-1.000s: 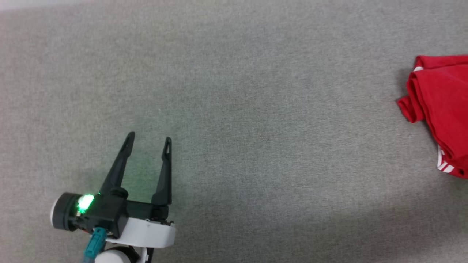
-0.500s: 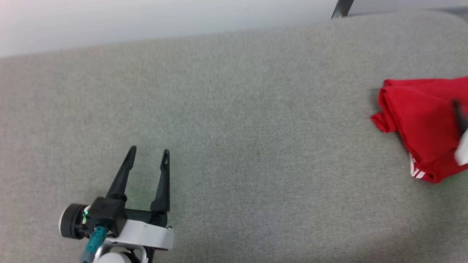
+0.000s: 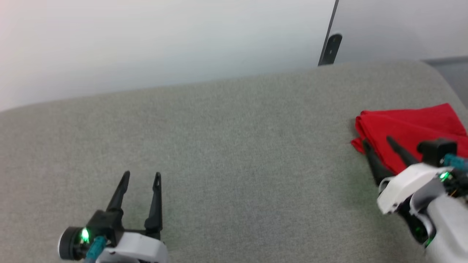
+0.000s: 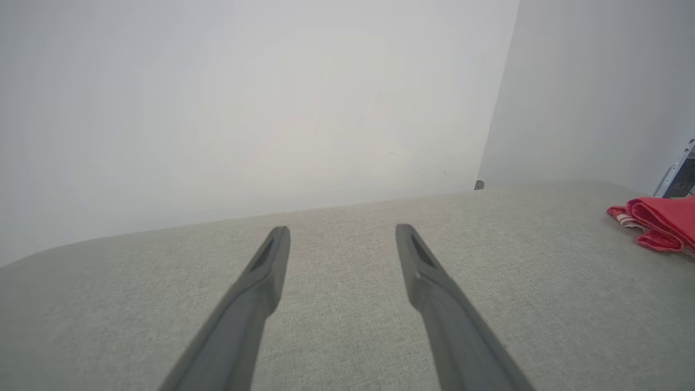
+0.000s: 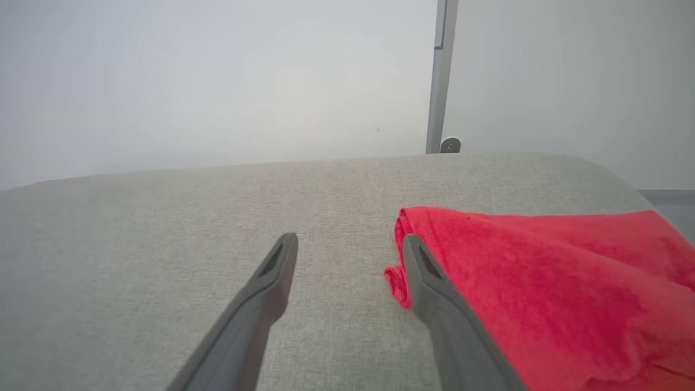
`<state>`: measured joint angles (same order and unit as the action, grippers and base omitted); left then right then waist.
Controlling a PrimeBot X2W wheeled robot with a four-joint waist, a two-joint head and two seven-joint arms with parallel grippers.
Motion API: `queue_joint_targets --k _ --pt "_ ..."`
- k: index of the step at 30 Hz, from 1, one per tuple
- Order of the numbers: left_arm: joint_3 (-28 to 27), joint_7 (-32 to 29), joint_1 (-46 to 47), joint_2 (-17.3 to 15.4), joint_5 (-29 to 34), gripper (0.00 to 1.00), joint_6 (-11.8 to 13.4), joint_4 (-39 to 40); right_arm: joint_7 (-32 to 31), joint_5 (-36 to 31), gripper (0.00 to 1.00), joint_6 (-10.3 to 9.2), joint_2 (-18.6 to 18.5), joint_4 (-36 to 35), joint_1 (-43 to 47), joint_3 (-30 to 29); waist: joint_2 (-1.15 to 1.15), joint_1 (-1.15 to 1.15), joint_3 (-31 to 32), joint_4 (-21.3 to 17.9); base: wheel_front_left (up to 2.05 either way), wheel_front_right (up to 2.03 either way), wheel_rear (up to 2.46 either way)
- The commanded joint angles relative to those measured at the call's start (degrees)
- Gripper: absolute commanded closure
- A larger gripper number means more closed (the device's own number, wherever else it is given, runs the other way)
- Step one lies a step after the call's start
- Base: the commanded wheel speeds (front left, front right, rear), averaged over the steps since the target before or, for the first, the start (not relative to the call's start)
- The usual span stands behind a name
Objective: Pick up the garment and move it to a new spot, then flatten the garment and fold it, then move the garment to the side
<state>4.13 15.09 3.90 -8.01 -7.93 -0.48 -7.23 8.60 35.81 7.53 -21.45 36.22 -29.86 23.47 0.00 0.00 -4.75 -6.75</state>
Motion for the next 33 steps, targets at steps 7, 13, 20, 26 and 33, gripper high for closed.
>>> queue_joint_targets --k 7,13,20,26,33 --pt "-0.3 0.0 -3.5 0.1 1.6 0.0 0.4 -0.3 -0.7 -1.3 0.0 -0.09 1.6 -6.7 8.1 -4.2 0.0 0.0 4.2 0.5 0.0 0.0 0.0" --pt "-0.6 0.0 -6.3 -0.2 3.0 0.0 1.3 0.5 -2.8 -3.5 0.0 -0.09 2.4 -14.1 15.6 -10.7 0.0 0.0 4.4 1.5 0.0 0.0 0.0" --pt "-1.9 0.0 -11.3 -0.6 3.6 0.0 3.0 2.4 -6.1 -6.9 0.0 -0.09 5.6 -23.4 23.6 -17.0 0.0 0.0 4.9 2.5 0.0 0.0 0.0" --pt "-2.5 0.0 -15.5 -0.9 3.0 0.0 3.4 3.6 -8.9 -9.0 0.0 -0.09 9.1 -30.1 30.1 -20.4 0.0 0.0 5.2 3.4 0.0 0.0 0.0" --pt "-2.4 0.0 -17.9 -0.7 3.5 0.0 4.3 5.1 -10.9 -10.2 0.0 -0.09 12.0 -35.0 34.9 -23.0 0.0 0.0 5.4 3.9 0.0 0.0 0.0"
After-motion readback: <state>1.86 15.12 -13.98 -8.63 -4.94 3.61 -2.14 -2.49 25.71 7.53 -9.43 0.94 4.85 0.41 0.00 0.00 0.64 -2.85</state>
